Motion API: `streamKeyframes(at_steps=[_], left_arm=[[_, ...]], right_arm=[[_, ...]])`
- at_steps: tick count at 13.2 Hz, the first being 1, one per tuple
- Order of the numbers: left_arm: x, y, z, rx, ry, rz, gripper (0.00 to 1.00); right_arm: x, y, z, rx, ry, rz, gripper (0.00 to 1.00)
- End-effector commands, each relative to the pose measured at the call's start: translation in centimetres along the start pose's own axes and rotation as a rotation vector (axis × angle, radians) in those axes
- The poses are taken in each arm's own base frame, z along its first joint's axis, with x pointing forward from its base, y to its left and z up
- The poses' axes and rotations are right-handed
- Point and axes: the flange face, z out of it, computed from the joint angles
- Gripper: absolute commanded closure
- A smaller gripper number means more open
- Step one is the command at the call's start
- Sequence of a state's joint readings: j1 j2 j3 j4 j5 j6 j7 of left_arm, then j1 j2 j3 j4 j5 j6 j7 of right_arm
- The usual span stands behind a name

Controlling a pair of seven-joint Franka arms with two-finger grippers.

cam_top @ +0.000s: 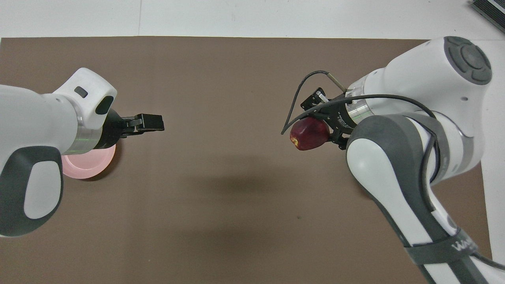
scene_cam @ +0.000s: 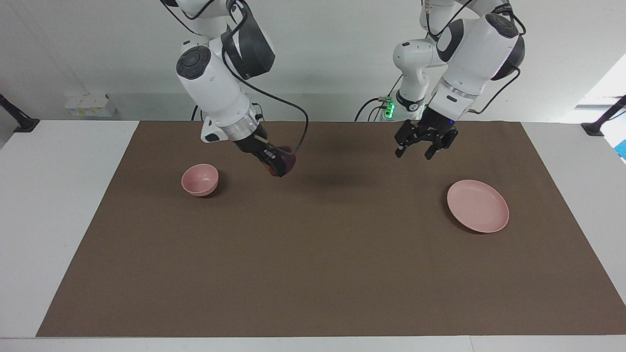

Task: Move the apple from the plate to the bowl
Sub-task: 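Open the left gripper and pull back while the right gripper carries the apple, then lower the apple into the pink bowl with the right gripper and release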

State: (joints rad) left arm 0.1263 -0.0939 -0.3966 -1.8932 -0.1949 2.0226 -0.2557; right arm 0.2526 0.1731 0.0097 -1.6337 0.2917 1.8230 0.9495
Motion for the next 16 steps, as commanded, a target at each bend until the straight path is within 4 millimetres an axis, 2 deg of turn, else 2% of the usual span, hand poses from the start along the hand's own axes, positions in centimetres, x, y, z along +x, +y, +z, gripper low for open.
streamKeyframes(at_steps=[1,3,4,6,7,9,10,11,13,16], left_arm=[[0.7,-2.9,-1.0,0.113,-0.013,0.117,0.00],[1.1,-6.1,-1.3,0.168,-0.057,0.213,0.00],[1.3,-7.0,-1.5,0.184,-0.066,0.217,0.00],[1.4,-7.5,-2.7,0.283,-0.093,0.249,0.00],[1.5,-7.4,-4.4,0.299,-0.102,0.246,0.00],[1.7,-7.1,-9.3,0.290,-0.095,0.223,0.00],[1.5,-7.6,-11.0,0.279,-0.104,0.200,0.00],[1.3,-8.5,-11.8,0.259,-0.111,0.176,0.00],[1.1,-8.7,-11.8,0.246,-0.120,0.162,0.00],[1.1,-8.9,-11.9,0.246,-0.126,0.147,0.00]], right_arm=[[4.2,5.0,-1.3,-0.091,0.029,-0.092,1.00],[6.1,8.9,-1.1,-0.162,0.043,-0.201,1.00],[6.4,10.1,-0.7,-0.213,0.068,-0.273,1.00],[7.9,13.2,-0.2,-0.269,0.114,-0.361,1.00],[7.9,14.5,0.9,-0.263,0.131,-0.401,1.00],[8.7,18.0,3.2,-0.271,0.159,-0.434,1.00],[9.0,19.3,4.5,-0.271,0.175,-0.447,1.00],[9.2,20.2,5.6,-0.273,0.186,-0.459,1.00],[10.1,21.5,7.2,-0.262,0.202,-0.453,1.00],[10.3,22.9,11.1,-0.252,0.218,-0.462,1.00]])
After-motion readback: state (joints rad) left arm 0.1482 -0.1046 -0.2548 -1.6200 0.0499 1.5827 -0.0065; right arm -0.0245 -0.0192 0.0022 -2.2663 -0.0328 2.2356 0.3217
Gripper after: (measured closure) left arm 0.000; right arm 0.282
